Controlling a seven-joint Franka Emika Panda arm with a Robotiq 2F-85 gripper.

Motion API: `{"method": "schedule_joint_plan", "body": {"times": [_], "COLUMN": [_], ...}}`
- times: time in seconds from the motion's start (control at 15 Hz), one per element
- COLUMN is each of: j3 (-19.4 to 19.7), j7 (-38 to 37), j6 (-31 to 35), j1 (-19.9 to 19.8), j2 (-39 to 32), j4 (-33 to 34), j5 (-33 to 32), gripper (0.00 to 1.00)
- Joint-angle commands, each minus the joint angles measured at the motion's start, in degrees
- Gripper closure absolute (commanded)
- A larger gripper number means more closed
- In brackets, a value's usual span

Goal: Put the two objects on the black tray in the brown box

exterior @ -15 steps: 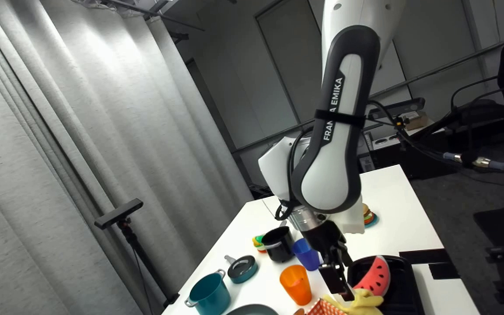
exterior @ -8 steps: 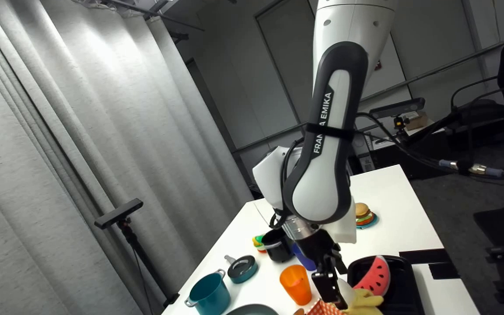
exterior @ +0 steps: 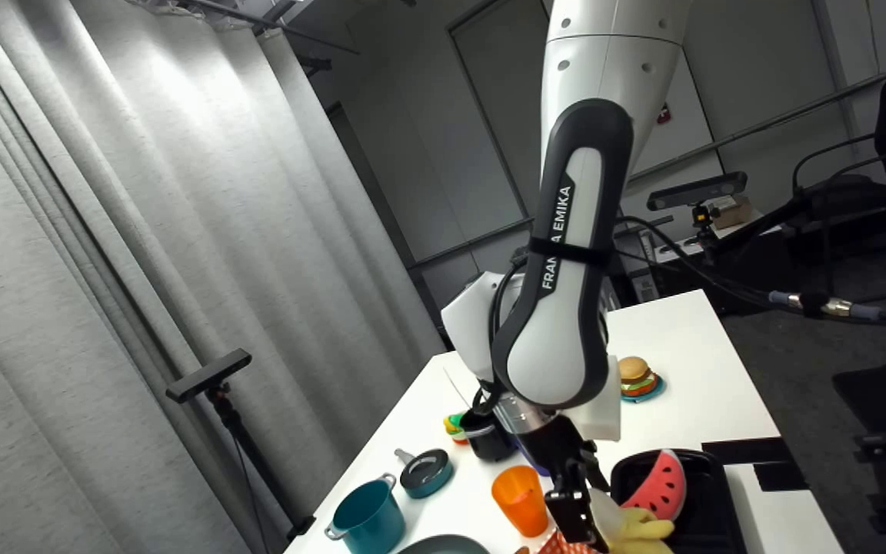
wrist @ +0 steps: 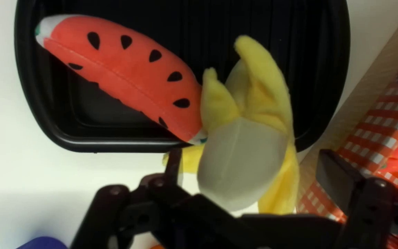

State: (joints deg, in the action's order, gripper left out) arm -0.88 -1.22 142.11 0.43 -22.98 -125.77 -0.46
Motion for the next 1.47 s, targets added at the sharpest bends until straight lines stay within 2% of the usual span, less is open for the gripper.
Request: {"method": "schedule_joint_plan", "body": {"times": [0.0,0.4,0.6,1.07,1.4], "j3": [-0.4,0.2,0.2,-0.2,-1.4], "j7": [0.9,0.1,-0.2,-1.1,-0.8], "j6": [0.5,-0.5,-1.1,-2.1,-2.1], "j1": [-0.5,0.0,0.3,2.4,3.8], "j2": [-1.7,0.1,2.5,12.1,17.8], "j4": [1.6,0.9,-0.3,-3.2,-2.4], "j5": [1.5,0.5,0.1,-2.0,-4.3], "gripper": [0.32,0.80,0.98,0.97,0.97]}}
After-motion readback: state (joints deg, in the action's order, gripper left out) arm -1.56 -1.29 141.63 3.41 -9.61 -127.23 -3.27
